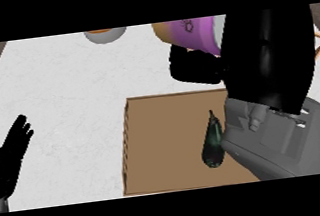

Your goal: Pick the can from the tray and place it in the tiered shelf

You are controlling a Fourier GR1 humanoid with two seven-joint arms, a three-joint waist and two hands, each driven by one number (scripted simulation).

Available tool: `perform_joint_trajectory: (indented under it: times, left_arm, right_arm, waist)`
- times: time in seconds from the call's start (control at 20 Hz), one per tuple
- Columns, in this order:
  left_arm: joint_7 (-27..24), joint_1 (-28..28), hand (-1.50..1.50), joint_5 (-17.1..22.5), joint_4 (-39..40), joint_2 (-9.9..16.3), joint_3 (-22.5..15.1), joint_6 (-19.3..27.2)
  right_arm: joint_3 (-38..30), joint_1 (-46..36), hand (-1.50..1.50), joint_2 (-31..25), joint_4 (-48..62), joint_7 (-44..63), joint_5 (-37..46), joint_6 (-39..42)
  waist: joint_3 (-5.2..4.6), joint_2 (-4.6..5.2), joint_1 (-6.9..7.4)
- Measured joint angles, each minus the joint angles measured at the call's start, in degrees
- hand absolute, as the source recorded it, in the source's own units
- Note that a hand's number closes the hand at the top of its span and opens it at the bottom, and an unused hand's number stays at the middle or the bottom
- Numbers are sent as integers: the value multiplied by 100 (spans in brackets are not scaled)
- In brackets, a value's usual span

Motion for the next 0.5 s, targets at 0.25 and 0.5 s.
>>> perform_joint_trajectory:
  times: [0.25, 0.5]
  left_arm:
    - [-1, -43, 0, -45, 9, -60, -6, 39]
    - [59, -44, 0, -56, -44, -32, 10, -9]
  right_arm:
    - [-430, -415, 150, -175, 216, -160, 354, 459]
    - [-907, -796, 150, -290, 570, -422, 550, 888]
  waist:
    - [-4, -7, -37]
    - [-2, 6, -8]
